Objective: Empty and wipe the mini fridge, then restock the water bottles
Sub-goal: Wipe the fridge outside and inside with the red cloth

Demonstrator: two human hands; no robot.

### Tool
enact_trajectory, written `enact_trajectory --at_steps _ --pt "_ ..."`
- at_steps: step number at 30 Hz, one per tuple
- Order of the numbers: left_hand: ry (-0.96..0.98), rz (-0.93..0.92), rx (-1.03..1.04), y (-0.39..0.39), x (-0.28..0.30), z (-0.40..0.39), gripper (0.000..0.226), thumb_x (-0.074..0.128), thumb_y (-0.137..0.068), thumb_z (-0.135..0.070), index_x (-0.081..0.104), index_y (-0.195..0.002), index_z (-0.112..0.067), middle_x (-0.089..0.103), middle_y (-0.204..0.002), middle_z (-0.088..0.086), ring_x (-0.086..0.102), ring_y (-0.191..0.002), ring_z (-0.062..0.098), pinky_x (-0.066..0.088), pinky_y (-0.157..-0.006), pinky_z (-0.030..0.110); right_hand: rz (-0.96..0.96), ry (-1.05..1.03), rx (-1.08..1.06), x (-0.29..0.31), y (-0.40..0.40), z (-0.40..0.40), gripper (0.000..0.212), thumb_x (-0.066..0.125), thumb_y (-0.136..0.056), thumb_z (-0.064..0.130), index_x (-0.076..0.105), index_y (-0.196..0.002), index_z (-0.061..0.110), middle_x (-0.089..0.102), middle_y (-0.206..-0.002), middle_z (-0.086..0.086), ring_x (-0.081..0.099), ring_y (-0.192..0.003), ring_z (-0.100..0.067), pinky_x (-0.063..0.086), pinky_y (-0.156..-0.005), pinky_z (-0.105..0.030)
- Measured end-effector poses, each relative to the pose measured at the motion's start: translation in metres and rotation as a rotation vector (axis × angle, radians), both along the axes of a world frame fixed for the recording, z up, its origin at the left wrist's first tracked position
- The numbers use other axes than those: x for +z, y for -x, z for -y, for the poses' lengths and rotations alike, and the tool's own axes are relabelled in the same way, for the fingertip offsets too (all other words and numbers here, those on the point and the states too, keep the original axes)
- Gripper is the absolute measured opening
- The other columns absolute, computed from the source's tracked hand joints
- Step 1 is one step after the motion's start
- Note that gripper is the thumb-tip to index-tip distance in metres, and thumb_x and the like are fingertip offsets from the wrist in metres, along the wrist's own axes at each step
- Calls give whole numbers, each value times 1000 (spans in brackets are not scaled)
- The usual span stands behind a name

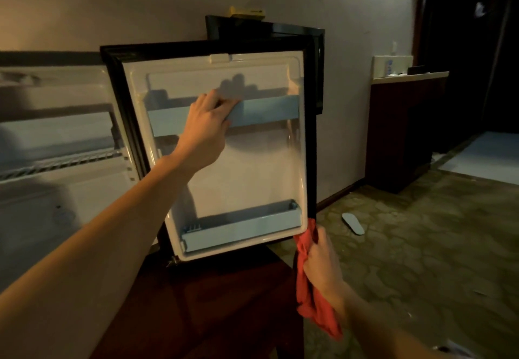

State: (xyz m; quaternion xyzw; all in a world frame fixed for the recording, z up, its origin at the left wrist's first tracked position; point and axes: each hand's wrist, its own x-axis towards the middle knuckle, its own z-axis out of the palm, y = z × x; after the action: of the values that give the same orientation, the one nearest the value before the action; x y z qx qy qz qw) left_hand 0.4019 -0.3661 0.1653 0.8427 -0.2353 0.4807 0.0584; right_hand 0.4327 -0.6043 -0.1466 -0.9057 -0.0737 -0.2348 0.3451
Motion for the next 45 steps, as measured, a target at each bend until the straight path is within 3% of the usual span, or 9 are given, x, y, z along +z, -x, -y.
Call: enact_trajectory --at_steps 6,9,12,16,22,31,36,40,45 --pt "-156 39 -24 7 1 -15 53 60 -88 -4 49 -140 -5 52 -129 17 48 -113 37 33 -100 41 22 40 43 16 10 2 46 68 -82 11 61 -128 11 52 -121 -3 58 -103 -17 51 -92 -28" --pt "-297 109 36 14 -19 -33 59 62 -91 -1 43 -146 -6 36 -154 17 30 -143 33 24 -119 48 -14 44 34 26 15 -6 51 63 -82 6 58 -132 7 54 -129 -8 58 -111 -24 46 -96 -27" --pt "-490 93 13 22 -50 -58 54 65 -89 0 51 -140 -6 29 -159 14 20 -149 28 19 -120 51 -71 106 33 32 18 -19 45 55 -88 5 55 -133 4 54 -128 -12 58 -110 -30 46 -92 -30" --pt "-662 -15 99 29 -86 -97 51 69 -84 -6 59 -134 -10 44 -151 9 34 -143 26 24 -119 45 -67 207 72 29 16 -39 20 51 -94 14 66 -106 9 64 -105 -12 62 -94 -31 45 -73 -31" --pt "-690 4 95 41 -97 -125 35 41 -95 -11 75 -91 -18 71 -112 4 62 -115 20 20 -121 39 -154 421 97 44 5 -63 30 40 -98 13 66 -112 16 65 -114 -9 61 -102 -32 48 -78 -37" --pt "-706 -39 94 30 -103 -128 26 45 -98 -10 69 -96 -19 64 -102 0 57 -108 18 11 -124 38 -174 706 114 60 7 -115 47 44 -91 4 50 -133 24 56 -130 -8 48 -121 -32 43 -96 -43" --pt "-703 -28 87 22 -106 -127 22 53 -92 -3 68 -96 -18 63 -103 0 56 -111 18 6 -124 37 -114 769 153 68 36 -169 38 55 -85 7 59 -122 17 59 -123 -10 47 -118 -32 40 -96 -41" --pt "-661 -17 50 16 -107 -123 16 55 -94 -8 69 -91 -16 63 -97 1 57 -108 21 13 -123 39 -6 687 203 63 67 -215 13 70 -75 9 68 -88 12 65 -87 -9 60 -87 -27 46 -72 -34" --pt "-619 12 -6 10 -107 -123 16 54 -93 -9 67 -85 -15 60 -88 2 58 -101 22 20 -121 41 -5 782 187 52 92 -264 38 69 -81 20 62 -118 10 58 -114 -15 50 -104 -31 41 -87 -41"
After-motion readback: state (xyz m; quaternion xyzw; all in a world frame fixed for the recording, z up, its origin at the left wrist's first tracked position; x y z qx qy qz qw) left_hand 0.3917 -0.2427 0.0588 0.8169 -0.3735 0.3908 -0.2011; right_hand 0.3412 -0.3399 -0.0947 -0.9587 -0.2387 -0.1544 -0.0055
